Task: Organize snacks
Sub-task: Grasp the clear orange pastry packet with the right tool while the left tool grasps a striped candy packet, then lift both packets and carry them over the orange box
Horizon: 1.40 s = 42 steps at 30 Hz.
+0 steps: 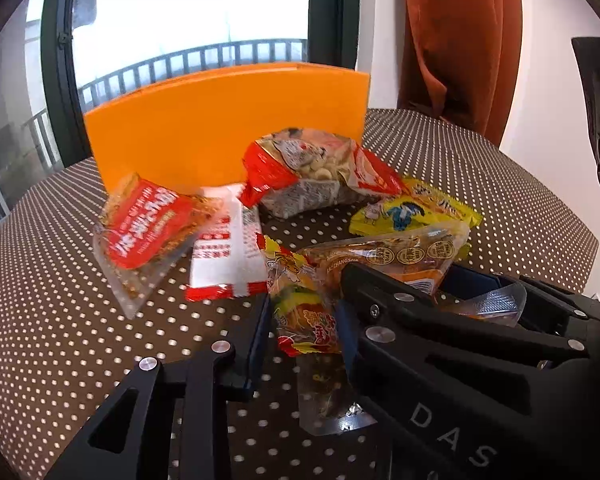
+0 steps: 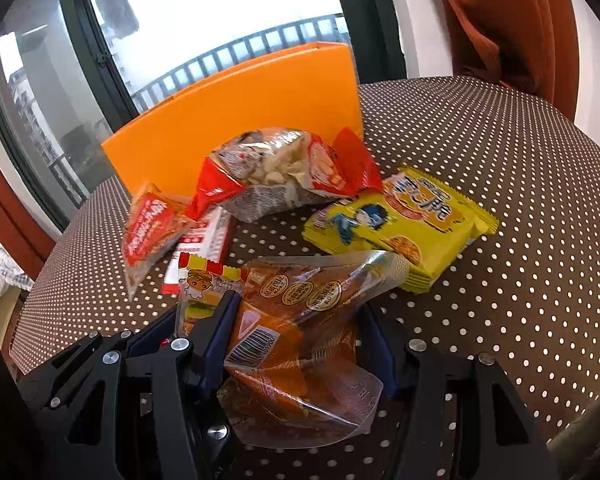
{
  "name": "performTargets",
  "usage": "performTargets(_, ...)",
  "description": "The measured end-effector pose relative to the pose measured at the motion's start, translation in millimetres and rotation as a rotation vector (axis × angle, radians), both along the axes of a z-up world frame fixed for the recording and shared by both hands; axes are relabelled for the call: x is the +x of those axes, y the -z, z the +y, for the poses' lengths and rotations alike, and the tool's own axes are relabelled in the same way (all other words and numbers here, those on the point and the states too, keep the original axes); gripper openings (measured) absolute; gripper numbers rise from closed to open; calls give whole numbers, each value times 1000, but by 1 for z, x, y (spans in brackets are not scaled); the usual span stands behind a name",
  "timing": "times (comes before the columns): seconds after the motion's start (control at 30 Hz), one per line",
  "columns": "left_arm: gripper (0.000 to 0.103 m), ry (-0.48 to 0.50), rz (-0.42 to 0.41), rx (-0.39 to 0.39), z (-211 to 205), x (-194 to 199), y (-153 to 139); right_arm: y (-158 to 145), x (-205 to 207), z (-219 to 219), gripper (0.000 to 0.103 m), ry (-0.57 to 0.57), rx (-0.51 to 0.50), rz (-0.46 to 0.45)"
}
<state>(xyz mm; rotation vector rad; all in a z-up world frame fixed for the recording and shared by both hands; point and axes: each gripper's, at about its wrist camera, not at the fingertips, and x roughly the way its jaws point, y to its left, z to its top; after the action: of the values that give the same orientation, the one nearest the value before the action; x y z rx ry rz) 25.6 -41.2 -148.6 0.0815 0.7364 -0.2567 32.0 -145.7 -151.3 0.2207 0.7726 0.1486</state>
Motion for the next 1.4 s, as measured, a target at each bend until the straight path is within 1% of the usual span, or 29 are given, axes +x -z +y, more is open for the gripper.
performTargets(0.17,33,-11,-36,-10,11,0,-19,-18,0,12,62,0,-9,-37)
performTargets(0.33,33,-11,-79,-20,14,2,-41,-43,5,20,62,1,-46,-83)
performTargets(0.4,33,-10,-98,-21,15,2,-51,-54,7,23,62,2,-57,-105)
performTargets(0.5,33,-17,-121,-48,20,4,-65,-70,9,23,62,0,-68,-140)
performTargets(0.7,33,-28,-185,-55,24,9,-95,-102,12,27,62,6,-87,-223)
performTargets(0.93,33,-44,-241,-66,27,25,-122,-133,23,31,62,-1,-112,-303)
performTargets(1.07,33,-52,-288,-64,28,36,-139,-150,31,31,62,0,-111,-346)
performTargets(1.27,33,-56,-346,-61,29,56,-159,-171,52,30,62,6,-111,-404)
performTargets(1.4,33,-51,-364,-62,34,73,-167,-180,71,32,62,10,-118,-433)
